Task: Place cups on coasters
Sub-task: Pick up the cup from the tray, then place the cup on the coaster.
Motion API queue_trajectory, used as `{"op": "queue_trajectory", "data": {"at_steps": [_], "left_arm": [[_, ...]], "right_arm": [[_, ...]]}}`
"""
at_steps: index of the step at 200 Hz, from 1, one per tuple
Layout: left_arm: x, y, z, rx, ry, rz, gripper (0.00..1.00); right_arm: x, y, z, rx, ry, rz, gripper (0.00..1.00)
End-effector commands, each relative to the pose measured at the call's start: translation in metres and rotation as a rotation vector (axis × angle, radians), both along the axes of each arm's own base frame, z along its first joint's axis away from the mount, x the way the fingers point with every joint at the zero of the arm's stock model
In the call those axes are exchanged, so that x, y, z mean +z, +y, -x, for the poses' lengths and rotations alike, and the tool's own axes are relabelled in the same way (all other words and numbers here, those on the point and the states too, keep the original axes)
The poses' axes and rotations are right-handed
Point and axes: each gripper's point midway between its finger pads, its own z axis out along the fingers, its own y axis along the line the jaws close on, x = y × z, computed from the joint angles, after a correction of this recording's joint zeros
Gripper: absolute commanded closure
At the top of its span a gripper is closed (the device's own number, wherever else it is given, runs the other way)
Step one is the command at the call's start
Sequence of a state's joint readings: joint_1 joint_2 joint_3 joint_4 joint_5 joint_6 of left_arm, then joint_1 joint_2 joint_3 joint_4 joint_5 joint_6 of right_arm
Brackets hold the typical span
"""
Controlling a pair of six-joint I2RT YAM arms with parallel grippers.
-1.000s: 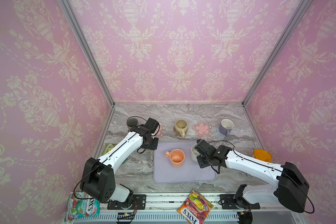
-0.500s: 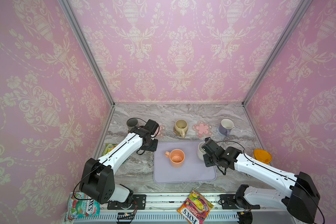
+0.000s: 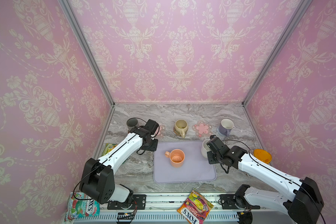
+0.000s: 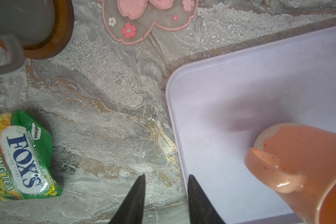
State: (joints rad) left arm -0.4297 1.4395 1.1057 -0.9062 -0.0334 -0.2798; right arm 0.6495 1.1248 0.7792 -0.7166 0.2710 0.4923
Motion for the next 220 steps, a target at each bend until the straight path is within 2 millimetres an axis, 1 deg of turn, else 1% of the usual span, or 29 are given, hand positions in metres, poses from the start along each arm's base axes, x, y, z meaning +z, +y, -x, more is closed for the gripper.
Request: {"op": "queue_trajectory", "data": {"at_steps": [1, 59, 85, 124, 161, 220], "left_arm": [[-0.001, 0.004, 0.003, 0.016, -0.001, -0.024, 0.61], [-0.007, 0.003, -0.002, 0.019, 0.014, -0.042, 0.61], [-0.01, 0.003, -0.004, 0.017, 0.022, -0.049, 0.61], [-0.014, 0.003, -0.009, 0.008, 0.038, -0.074, 0.61], [-0.015, 0.004, -0.018, 0.01, 0.029, -0.097, 0.62], [-0.013, -0.001, -0.031, 0.012, 0.009, -0.086, 0.63]], "right_arm": [[0.025, -0.002, -0.022, -0.003, -0.133, -0.006, 1.0], [0.043, -0.005, -0.055, 0.007, -0.219, 0.026, 1.0], [0.047, -0.006, -0.071, -0.01, -0.254, 0.019, 1.0], [0.05, -0.003, -0.093, 0.0, -0.287, 0.023, 1.0], [0.053, 0.001, -0.115, 0.001, -0.303, 0.02, 1.0], [0.053, -0.001, -0.144, -0.02, -0.322, 0.023, 1.0]]}}
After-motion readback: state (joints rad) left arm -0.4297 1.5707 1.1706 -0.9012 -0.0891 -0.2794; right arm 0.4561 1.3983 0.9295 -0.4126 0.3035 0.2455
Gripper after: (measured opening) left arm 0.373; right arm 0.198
